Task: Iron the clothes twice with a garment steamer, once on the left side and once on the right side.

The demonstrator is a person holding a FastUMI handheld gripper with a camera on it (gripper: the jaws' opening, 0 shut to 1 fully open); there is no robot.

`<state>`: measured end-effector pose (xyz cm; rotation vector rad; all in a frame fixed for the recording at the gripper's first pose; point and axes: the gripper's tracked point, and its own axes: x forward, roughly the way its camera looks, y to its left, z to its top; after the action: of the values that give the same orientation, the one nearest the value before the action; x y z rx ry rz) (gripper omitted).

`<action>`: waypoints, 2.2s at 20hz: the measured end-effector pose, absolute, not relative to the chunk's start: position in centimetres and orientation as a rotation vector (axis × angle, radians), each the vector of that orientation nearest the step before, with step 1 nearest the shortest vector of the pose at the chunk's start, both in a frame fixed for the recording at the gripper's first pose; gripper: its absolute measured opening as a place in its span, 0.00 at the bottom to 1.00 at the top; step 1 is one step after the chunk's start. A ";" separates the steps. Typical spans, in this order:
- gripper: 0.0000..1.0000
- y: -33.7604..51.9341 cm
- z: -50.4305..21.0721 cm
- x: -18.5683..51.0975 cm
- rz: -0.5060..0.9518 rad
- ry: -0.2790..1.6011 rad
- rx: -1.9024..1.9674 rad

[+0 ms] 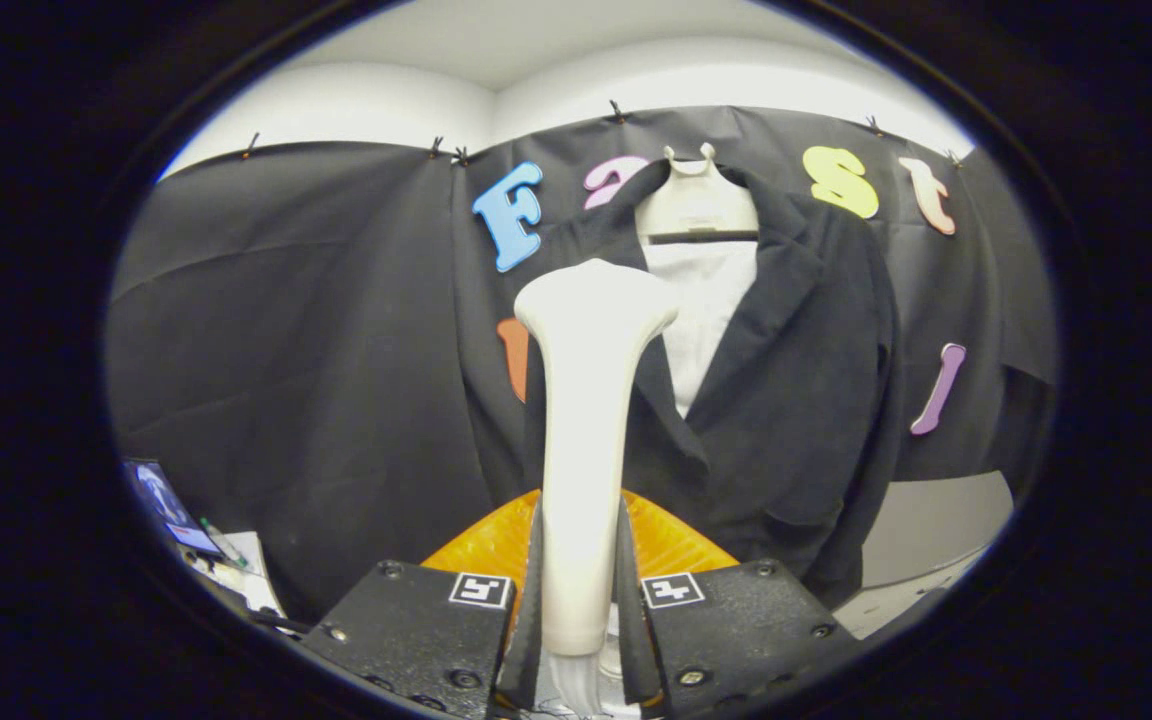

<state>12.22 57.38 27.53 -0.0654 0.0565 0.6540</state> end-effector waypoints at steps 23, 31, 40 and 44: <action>0.34 63.2 25.8 19.1 0.603 0.118 -0.157; 0.34 61.9 22.5 19.1 0.600 0.170 -0.177; 0.34 60.2 18.2 18.7 0.608 0.262 -0.172; 0.34 59.5 16.7 18.9 0.603 0.293 -0.174</action>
<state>18.93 59.49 16.73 -0.1743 0.2929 0.6032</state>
